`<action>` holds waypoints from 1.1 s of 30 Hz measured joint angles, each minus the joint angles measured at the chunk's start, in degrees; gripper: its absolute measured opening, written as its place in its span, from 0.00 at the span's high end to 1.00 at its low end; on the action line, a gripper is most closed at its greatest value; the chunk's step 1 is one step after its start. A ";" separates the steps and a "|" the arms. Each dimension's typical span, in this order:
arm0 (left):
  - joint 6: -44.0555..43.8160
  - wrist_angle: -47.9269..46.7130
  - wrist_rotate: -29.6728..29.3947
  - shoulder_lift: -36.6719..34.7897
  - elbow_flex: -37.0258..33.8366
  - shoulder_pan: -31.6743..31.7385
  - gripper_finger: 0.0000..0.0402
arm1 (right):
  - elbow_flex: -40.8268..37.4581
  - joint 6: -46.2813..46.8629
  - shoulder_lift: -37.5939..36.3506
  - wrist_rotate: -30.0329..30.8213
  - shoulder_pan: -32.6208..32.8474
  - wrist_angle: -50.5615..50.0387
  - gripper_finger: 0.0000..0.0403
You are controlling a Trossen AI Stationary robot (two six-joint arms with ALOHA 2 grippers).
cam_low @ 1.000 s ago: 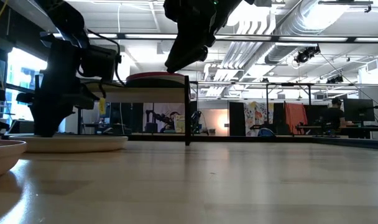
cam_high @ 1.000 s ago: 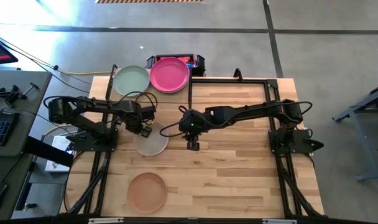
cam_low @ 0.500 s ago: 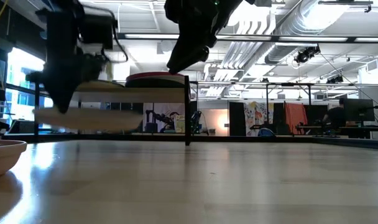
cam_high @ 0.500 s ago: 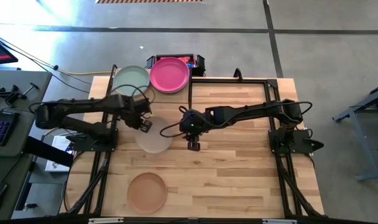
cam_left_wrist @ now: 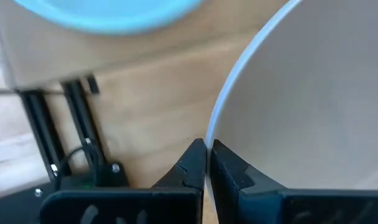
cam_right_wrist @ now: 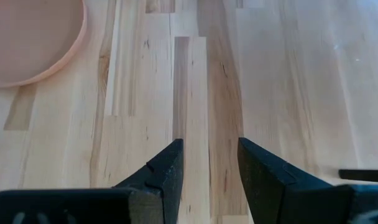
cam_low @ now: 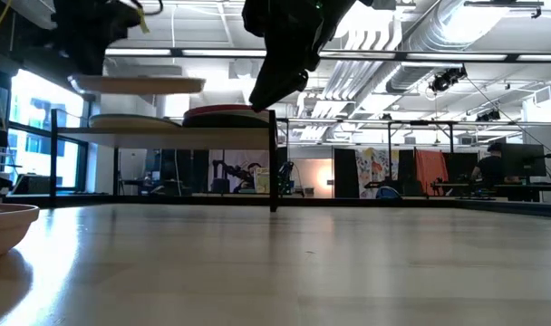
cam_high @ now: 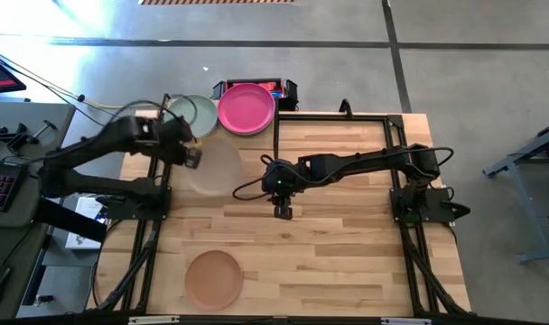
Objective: Place and stack plates onto a shelf
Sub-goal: Stack the white plate on the light blue plate on the shelf
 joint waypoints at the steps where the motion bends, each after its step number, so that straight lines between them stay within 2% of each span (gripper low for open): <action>1: -0.01 -0.31 -0.98 -0.06 1.53 1.10 1.00 | 0.00 -0.13 0.00 0.01 0.00 -0.02 0.68; 8: 3.84 -0.44 -6.18 1.47 11.46 11.86 1.00 | 0.00 -0.07 0.00 0.01 0.00 0.00 0.68; 14: 9.76 0.04 -8.38 4.81 16.86 22.69 1.00 | 0.00 0.25 0.00 0.02 0.13 0.00 0.68; 23: 16.89 0.07 -6.10 11.35 19.17 35.18 1.00 | 0.00 0.19 0.00 0.00 1.29 0.00 0.68; 33: 18.64 -2.19 -5.97 16.09 19.19 43.05 0.99 | 0.00 0.17 0.00 0.00 1.79 -0.21 0.68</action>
